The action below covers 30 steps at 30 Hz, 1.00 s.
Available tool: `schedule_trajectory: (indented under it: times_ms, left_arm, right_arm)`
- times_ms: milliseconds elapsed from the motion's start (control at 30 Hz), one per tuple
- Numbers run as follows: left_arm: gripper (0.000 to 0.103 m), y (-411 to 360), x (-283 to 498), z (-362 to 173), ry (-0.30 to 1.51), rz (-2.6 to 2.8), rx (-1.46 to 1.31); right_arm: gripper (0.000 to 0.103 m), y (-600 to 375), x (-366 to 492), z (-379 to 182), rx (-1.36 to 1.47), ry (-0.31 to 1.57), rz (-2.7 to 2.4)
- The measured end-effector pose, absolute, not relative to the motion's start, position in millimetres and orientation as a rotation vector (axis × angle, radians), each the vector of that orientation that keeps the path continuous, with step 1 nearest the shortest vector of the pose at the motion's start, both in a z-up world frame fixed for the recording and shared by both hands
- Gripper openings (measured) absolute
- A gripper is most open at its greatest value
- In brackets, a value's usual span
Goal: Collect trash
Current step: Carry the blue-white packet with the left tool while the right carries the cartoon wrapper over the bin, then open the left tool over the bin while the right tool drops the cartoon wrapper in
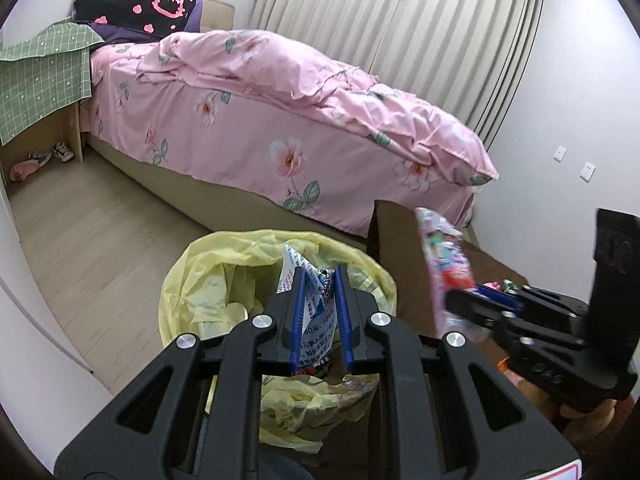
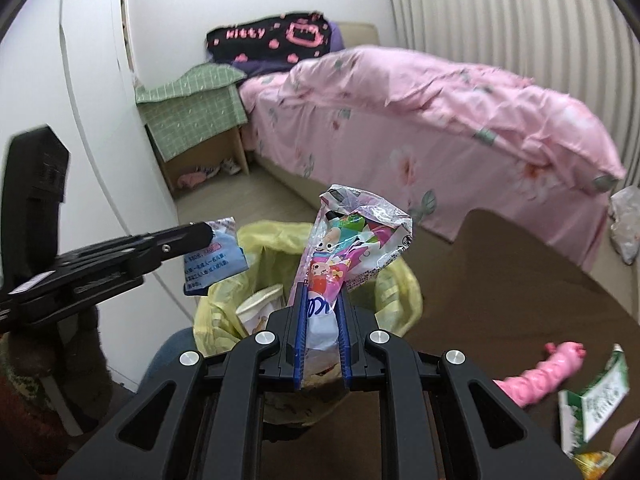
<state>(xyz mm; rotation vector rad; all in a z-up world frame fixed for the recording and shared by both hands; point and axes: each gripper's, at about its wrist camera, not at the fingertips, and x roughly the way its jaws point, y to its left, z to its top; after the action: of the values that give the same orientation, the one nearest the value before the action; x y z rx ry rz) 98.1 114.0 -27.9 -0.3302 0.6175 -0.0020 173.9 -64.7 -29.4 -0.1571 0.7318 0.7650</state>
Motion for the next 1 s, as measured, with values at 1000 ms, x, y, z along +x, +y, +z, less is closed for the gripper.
schedule_trajectory:
  times_ms: [1000]
  left_arm:
    - [0.034, 129.2, 117.7, -42.3, 0.666, 0.053, -0.391]
  right_arm:
    - [0.036, -61.0, 212.3, -66.5, -0.083, 0.862, 0.819]
